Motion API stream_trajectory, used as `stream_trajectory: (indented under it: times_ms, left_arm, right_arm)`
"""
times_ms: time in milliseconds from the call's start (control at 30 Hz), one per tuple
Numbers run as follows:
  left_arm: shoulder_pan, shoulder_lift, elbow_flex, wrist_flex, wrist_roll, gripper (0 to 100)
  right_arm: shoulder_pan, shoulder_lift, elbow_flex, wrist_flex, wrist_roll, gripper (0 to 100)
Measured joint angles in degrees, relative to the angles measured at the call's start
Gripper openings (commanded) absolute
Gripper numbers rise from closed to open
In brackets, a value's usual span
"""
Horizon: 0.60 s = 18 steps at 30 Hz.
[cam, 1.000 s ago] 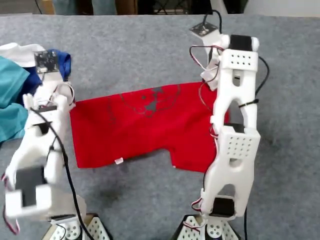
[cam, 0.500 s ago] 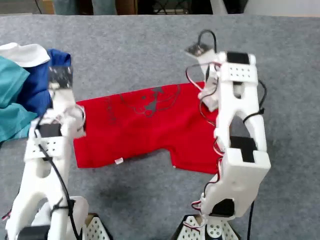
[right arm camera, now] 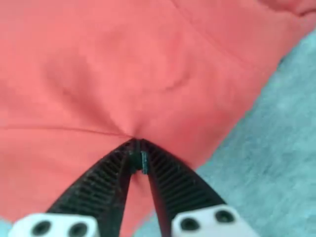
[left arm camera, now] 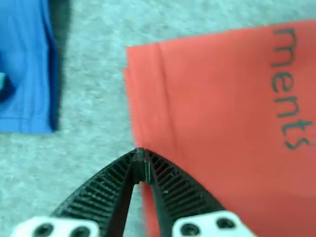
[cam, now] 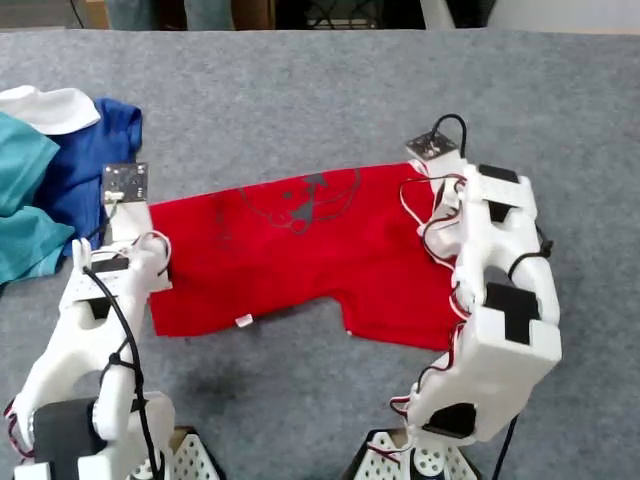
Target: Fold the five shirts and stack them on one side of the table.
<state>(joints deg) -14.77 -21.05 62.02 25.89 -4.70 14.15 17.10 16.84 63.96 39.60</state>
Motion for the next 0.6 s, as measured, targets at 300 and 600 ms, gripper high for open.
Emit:
stream_trajectory:
  times_ms: [300,600]
  left_arm:
    - [-1.7,0.0,-0.1,0.0,0.0,3]
    - [-7.6,0.8,-3.1,0.0,0.0,3]
  right_arm:
    - [-5.0,-16.6,3.3,11.3,8.2,1.4]
    - [-10.8,-34.4,18.9,12.0,21.5,11.3]
